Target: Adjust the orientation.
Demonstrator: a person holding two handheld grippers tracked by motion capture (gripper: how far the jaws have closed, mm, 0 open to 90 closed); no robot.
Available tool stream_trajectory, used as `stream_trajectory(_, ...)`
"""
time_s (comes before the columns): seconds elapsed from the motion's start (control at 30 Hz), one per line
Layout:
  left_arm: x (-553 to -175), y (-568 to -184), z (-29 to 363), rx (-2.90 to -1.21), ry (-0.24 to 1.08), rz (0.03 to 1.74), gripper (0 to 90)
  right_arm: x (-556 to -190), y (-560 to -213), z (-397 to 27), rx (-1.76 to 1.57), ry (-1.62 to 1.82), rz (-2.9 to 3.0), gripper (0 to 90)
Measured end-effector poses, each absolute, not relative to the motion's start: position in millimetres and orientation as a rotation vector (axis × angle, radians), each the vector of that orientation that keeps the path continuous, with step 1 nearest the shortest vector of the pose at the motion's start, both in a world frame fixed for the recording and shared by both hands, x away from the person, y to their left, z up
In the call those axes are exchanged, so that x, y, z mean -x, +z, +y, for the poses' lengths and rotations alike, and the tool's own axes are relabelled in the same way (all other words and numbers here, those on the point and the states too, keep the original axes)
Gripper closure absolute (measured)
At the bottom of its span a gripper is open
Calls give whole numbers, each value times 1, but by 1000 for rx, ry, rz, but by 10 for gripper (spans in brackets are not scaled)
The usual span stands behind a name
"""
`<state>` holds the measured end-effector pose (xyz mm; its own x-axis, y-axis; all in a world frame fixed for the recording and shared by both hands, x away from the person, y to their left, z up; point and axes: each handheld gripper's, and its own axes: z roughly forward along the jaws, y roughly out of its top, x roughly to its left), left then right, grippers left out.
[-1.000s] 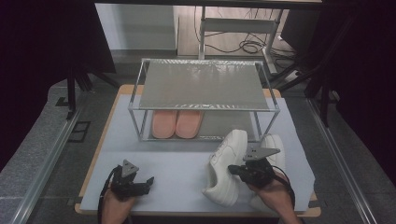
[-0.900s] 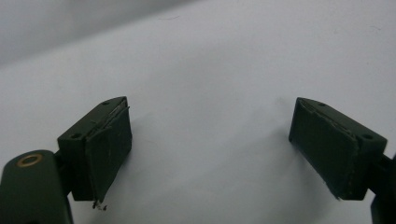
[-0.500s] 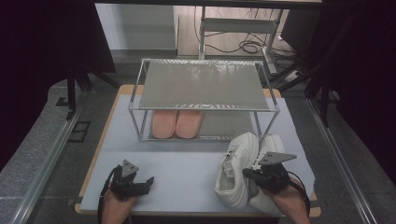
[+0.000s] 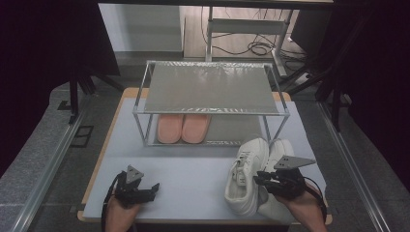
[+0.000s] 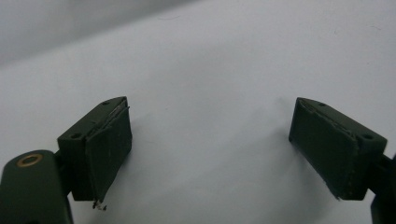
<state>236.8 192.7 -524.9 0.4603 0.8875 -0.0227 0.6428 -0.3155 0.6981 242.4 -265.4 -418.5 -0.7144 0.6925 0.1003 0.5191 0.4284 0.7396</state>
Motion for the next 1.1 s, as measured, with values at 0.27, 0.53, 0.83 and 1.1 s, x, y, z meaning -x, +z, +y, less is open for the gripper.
stream_trajectory(0.27, -237, -525, 193, -2068, 491, 1268, 133, -245, -411, -255, -1082, 1202, 2454, 506)
stream_trajectory(0.53, -237, -525, 193, -2067, 491, 1268, 133, -250, -410, -240, -1069, 1149, 2457, 397)
stream_trajectory(0.83, -237, -525, 193, -2068, 491, 1268, 133, -250, -416, -235, -1075, 1097, 2447, 462)
stream_trajectory(1.1, -237, -525, 193, -2068, 491, 1268, 133, -248, -416, -235, -1144, 1115, 2450, 620)
